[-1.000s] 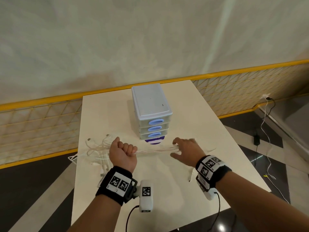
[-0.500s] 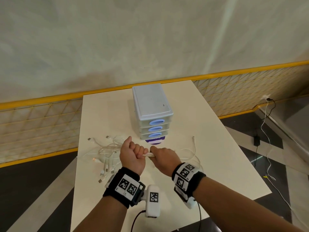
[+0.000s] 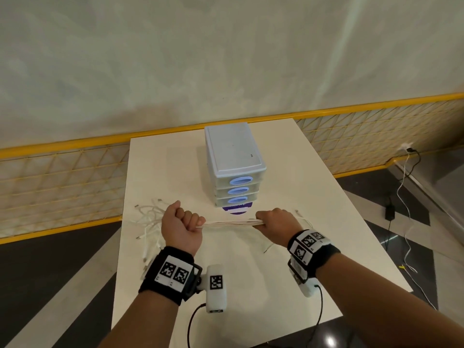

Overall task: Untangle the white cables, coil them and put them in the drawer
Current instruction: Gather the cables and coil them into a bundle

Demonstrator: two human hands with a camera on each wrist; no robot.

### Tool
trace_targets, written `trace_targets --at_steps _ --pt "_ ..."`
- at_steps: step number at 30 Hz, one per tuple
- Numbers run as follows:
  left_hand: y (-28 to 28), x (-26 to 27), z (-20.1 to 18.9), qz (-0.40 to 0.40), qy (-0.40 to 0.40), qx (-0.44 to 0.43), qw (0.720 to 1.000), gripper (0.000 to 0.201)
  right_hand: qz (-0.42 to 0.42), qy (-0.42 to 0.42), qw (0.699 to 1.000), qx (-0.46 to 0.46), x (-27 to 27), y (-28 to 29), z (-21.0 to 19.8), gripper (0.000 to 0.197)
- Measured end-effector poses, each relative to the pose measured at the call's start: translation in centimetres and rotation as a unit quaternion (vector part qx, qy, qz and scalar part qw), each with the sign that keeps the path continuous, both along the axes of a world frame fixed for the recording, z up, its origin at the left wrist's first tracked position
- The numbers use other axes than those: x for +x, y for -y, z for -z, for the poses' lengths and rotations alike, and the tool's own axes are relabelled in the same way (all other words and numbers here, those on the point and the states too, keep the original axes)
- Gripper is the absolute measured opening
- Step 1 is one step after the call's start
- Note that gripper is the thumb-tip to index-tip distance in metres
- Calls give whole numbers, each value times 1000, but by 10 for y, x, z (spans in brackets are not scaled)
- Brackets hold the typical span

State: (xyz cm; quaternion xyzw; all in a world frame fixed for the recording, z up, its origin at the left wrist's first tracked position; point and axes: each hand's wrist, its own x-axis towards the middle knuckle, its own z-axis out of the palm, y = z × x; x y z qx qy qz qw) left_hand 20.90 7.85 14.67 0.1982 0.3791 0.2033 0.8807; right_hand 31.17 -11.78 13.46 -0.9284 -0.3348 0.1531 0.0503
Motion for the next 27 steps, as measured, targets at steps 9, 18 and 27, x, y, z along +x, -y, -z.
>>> trace_targets --at_steps 9,18,27 --pt "13 3 7 -43 27 8 999 53 -40 -170 973 151 -10 1 -28 73" --pt "41 9 -1 20 43 -17 999 51 -57 -8 995 81 -42 -56 -13 29" --pt "-15 -5 -7 -74 47 -118 989 50 -28 80 996 -3 -6 -10 -17 38"
